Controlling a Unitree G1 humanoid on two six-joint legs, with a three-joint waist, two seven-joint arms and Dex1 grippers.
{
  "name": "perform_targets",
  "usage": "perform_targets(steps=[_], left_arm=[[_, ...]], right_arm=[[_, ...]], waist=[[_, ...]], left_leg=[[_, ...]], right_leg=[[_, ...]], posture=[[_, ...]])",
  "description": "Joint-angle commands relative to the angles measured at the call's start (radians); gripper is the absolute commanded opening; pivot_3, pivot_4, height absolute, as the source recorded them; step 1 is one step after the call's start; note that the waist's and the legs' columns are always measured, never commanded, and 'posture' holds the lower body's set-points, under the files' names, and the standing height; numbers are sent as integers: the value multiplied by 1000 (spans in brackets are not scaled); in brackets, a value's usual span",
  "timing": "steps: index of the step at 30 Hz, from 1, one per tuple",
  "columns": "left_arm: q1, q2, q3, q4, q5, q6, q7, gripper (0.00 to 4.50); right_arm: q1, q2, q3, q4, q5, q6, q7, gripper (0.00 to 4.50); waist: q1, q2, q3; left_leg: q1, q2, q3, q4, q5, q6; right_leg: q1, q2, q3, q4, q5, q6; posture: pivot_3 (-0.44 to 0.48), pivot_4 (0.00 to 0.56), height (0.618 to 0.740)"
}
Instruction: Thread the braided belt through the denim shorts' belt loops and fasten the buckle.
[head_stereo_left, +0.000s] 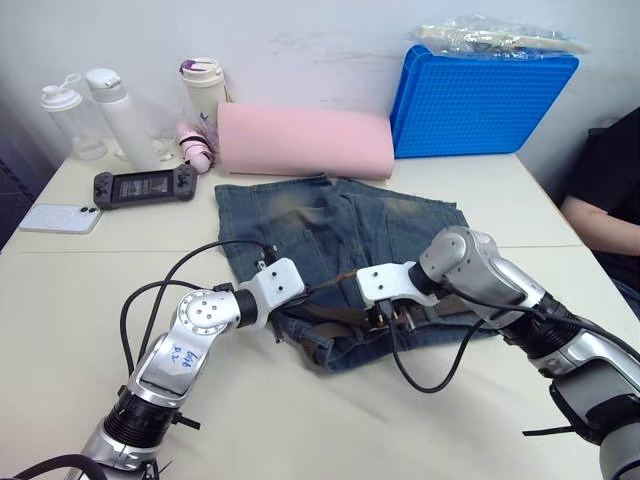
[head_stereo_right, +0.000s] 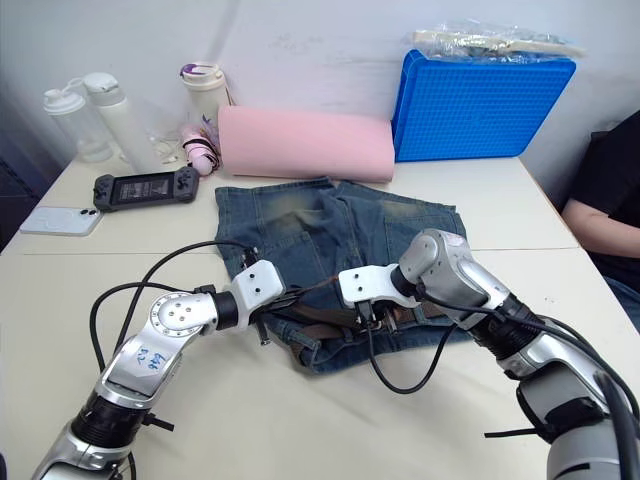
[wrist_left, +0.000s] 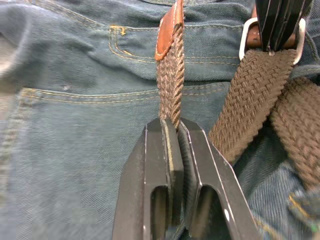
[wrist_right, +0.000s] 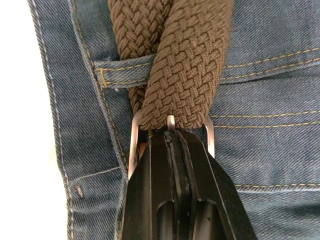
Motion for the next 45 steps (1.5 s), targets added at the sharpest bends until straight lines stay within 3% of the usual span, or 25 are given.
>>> perform_targets(steps=[1, 10, 14, 22, 28, 34, 38, 45], left_arm=[[-63, -20, 45, -40, -58, 38, -10, 0], [-319, -117, 96, 52, -212, 156, -32, 0], [-443, -107, 18, 199, -97, 6, -3, 0], [-905, -399, 90, 718, -138, -182, 109, 0], [-1120, -507, 82, 1042, -117, -349, 123, 0], [-1066, -525, 38, 1110, -76, -398, 72, 0], [-954, -500, 15, 1004, -66, -348, 24, 0], [-664, -396, -25, 656, -56, -161, -27, 0]], right_arm=[[126, -2, 153, 119, -133, 16, -30, 56], [179, 6, 139, 90, -148, 42, -30, 56], [193, 5, 136, 76, -139, 50, -18, 56], [240, -2, 143, 6, -136, 78, 11, 56], [263, -2, 146, -31, -135, 100, 19, 56], [292, 4, 110, -54, -124, 122, -8, 56], [336, 30, 28, -79, -100, 128, -64, 56], [379, 65, -230, -170, 70, 101, -130, 56]], waist=[[2, 0, -1], [2, -4, -9], [-3, -3, -9], [10, -2, -7], [9, 6, 1], [13, 6, 5], [13, 6, 5], [0, 11, 12]], left_leg=[[3, 0, 0, 0, -2, 1], [7, 5, 0, 0, -5, -1], [7, 9, 0, 0, -6, -3], [4, 10, 1, 0, -8, -3], [-1, 10, 2, 0, -7, -3], [-1, 10, 3, 0, -7, -4], [1, 10, 3, 0, -7, -3], [-1, 12, 2, -5, -7, -5]], right_leg=[[3, 0, 0, -1, 0, 0], [8, 2, 0, -5, 0, 0], [7, 8, 0, -7, 0, 0], [8, 12, 0, -9, 0, 0], [1, 12, 2, -8, 1, 2], [0, 13, 2, -8, 2, 4], [0, 12, 2, -9, 2, 4], [-4, 12, 7, -6, 1, 1]], posture=[[0, 150, 740], [0, 150, 740], [0, 150, 740], [0, 150, 740], [0, 150, 740], [0, 150, 740], [0, 150, 740], [0, 150, 740]])
